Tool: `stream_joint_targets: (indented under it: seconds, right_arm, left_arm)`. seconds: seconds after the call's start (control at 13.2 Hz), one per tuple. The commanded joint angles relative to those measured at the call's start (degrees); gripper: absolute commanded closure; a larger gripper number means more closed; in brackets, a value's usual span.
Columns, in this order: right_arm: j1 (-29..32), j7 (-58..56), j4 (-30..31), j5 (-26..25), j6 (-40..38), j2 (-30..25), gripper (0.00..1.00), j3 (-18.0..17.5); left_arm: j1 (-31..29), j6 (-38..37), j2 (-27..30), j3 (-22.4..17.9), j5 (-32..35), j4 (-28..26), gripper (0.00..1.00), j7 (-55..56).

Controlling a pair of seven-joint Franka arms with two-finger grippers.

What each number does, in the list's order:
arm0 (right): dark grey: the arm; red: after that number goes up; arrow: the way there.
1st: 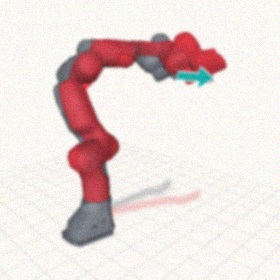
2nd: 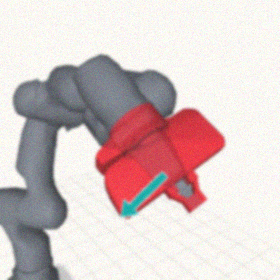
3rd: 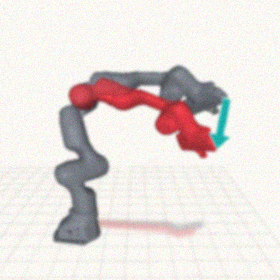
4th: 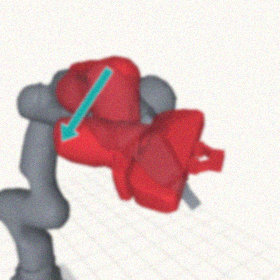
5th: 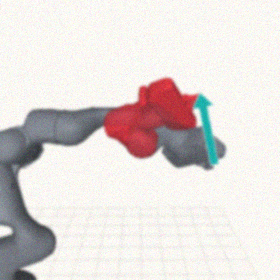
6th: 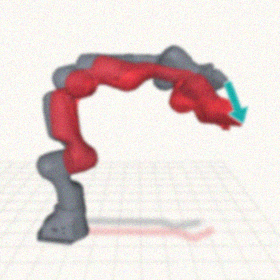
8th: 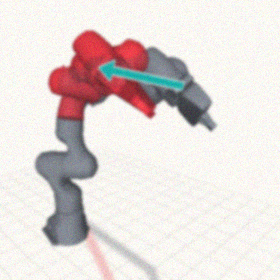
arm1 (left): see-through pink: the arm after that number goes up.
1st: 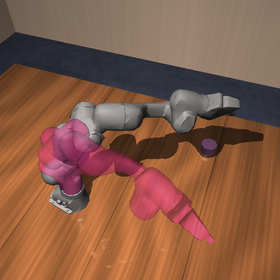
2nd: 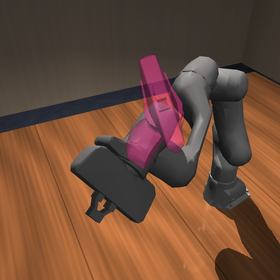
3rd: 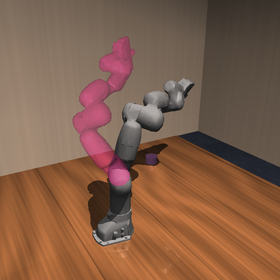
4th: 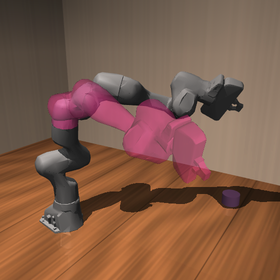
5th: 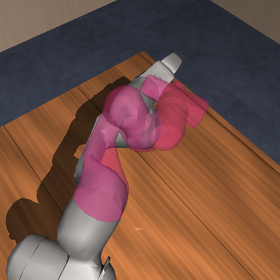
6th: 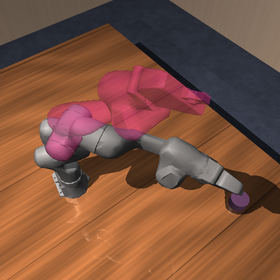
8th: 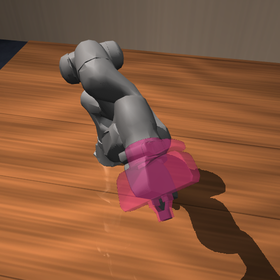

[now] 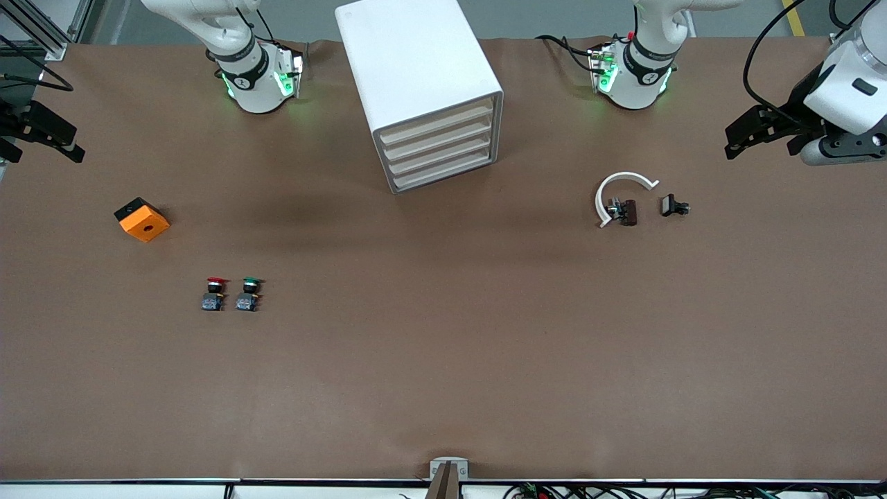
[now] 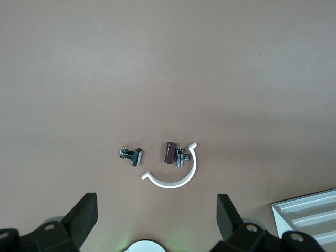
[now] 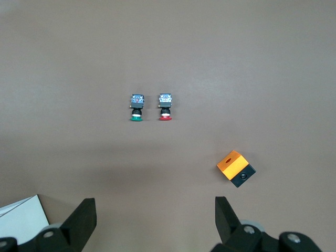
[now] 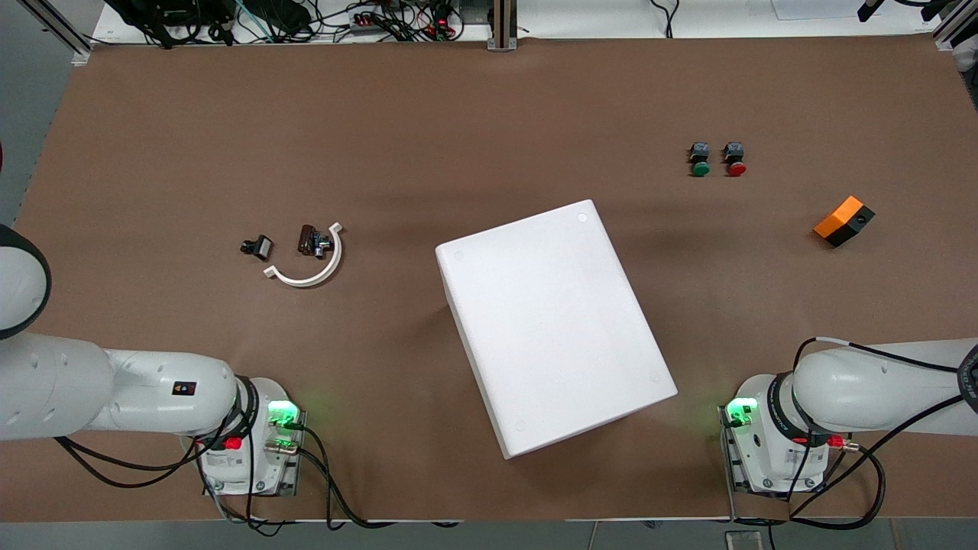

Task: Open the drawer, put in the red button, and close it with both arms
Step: 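Move the right gripper toward the buttons while the left gripper approaches the cabinet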

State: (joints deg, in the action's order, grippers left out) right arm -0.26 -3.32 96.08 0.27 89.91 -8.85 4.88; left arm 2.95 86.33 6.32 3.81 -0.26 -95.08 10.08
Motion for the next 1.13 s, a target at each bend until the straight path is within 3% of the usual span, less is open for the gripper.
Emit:
stream_joint_targets:
  seconds: [0.0, 0.38, 0.68, 0.83, 1.06]
  right_arm:
    - [-0.27, -0.19, -0.01, 0.17, -0.52, -0.73, 0.0, 0.22]
    - [-0.27, -0.37, -1.07, 0.08, -0.96, 0.58, 0.0, 0.3]
    - [-0.44, -0.28, -4.49, 0.7, -0.78, 9.35, 0.0, 0.3]
    - [-1.14, -0.46, -5.54, 0.26, -0.52, 10.87, 0.0, 0.22]
    - [-0.8, -0.54, -5.64, 0.17, 0.0, 13.41, 0.0, 0.3]
  left_arm:
    - [-0.31, -1.68, -0.61, -0.21, -0.18, 1.48, 0.0, -0.32]
    - [-0.31, -1.69, -4.46, -0.12, -0.18, 4.54, 0.0, -0.32]
    - [-0.31, -1.51, -9.82, -0.12, -1.14, 5.17, 0.0, 0.9]
    - [-0.05, -0.11, -13.25, -0.03, -1.23, 5.17, 0.0, 4.14]
    - [0.39, 2.17, -18.08, 0.06, -6.66, 4.82, 0.0, 10.38]
